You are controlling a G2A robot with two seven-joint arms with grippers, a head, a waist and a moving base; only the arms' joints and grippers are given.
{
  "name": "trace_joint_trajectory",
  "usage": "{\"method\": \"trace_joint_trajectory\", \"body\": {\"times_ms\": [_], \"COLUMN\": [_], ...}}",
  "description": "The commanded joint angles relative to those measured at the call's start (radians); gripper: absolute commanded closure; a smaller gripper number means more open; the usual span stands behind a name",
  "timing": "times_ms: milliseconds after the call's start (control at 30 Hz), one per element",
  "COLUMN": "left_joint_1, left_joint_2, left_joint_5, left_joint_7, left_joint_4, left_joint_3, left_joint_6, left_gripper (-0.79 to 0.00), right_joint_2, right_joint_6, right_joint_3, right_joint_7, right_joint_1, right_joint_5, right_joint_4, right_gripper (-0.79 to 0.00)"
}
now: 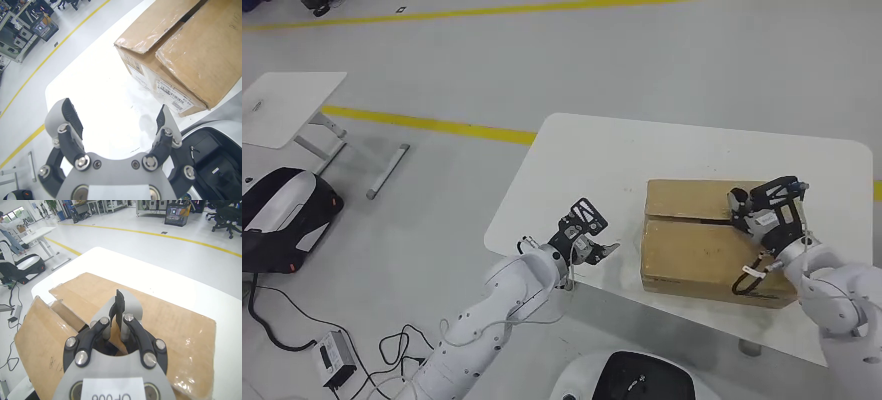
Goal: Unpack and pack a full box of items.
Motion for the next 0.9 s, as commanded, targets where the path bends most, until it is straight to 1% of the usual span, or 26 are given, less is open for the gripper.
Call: {"method": "trace_joint_trajectory", "body": {"times_ms": [0, 100, 133, 167, 267, 433, 500, 567, 700, 767, 867], "left_joint_1": [0.000, 0.000, 0.000, 0.000, 0.000, 0.000, 0.000, 0.000, 0.000, 0.000, 0.000], "left_joint_2": [0.000, 0.000, 0.000, 0.000, 0.000, 0.000, 0.000, 0.000, 0.000, 0.000, 0.000], "left_joint_5": [0.000, 0.000, 0.000, 0.000, 0.000, 0.000, 0.000, 0.000, 0.000, 0.000, 0.000], "left_joint_7": [0.000, 0.000, 0.000, 0.000, 0.000, 0.000, 0.000, 0.000, 0.000, 0.000, 0.000], "left_joint_4": [0.000, 0.000, 0.000, 0.000, 0.000, 0.000, 0.000, 0.000, 0.000, 0.000, 0.000], "left_joint_3": [0.000, 0.000, 0.000, 0.000, 0.000, 0.000, 0.000, 0.000, 0.000, 0.000, 0.000], "left_joint_6": [0.000, 0.000, 0.000, 0.000, 0.000, 0.000, 0.000, 0.000, 0.000, 0.000, 0.000], "left_gripper": [-0.785, -0.785, -0.785, -0.785, -0.785, -0.785, -0.785, -0.785, -0.785, -0.785, -0.785], "right_joint_2": [-0.005, -0.012, -0.016, -0.019, -0.022, -0.029, -0.030, -0.029, -0.028, -0.027, -0.027], "right_joint_6": [0.026, 0.094, 0.116, 0.129, 0.172, 0.225, 0.230, 0.220, 0.187, 0.165, 0.161], "right_joint_3": [-0.010, -0.029, -0.033, -0.035, -0.044, -0.015, 0.006, 0.020, 0.024, 0.018, 0.007], "right_joint_7": [0.005, 0.019, 0.022, 0.027, 0.046, 0.026, 0.022, 0.041, 0.101, 0.123, 0.133], "right_joint_1": [0.000, 0.004, 0.002, 0.000, -0.001, -0.011, -0.008, -0.001, -0.013, -0.031, -0.062], "right_joint_5": [0.015, -0.014, -0.001, 0.021, -0.014, 0.049, 0.087, 0.093, 0.116, 0.112, 0.099], "right_joint_4": [0.004, 0.005, 0.000, -0.007, -0.019, -0.064, -0.102, -0.151, -0.215, -0.223, -0.214], "right_gripper": [0.000, 0.000, 0.000, 0.000, 0.000, 0.000, 0.000, 0.000, 0.000, 0.000, 0.000]}}
